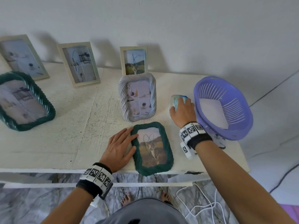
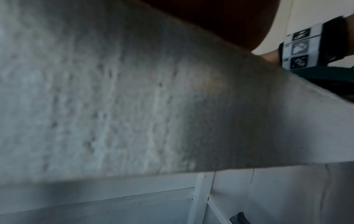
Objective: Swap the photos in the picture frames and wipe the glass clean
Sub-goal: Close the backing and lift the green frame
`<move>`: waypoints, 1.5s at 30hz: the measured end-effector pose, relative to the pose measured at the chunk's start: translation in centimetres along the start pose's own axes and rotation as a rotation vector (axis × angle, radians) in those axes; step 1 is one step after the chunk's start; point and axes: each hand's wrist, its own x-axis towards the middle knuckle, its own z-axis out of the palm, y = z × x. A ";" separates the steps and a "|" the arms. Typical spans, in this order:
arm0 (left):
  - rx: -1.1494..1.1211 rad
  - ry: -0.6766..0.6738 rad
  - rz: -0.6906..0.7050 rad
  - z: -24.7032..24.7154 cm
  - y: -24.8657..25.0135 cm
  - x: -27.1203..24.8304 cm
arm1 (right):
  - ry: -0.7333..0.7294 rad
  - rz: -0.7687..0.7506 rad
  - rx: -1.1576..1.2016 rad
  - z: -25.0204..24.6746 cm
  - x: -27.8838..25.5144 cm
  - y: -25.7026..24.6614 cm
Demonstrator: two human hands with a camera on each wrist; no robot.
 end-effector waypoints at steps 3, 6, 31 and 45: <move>0.002 0.008 -0.006 0.1 0.0 0.1 | -0.049 0.115 -0.096 1.0 2.4 0.2; 0.017 0.012 -0.009 0.2 -0.1 0.0 | -0.070 0.179 -0.150 1.6 3.4 0.1; 0.217 -0.077 -0.057 -1.5 1.7 1.5 | -0.221 -0.441 0.034 1.4 -9.1 -3.6; 0.183 -0.102 -0.114 -1.8 2.1 2.3 | -0.424 -0.655 0.088 0.6 -9.2 -3.2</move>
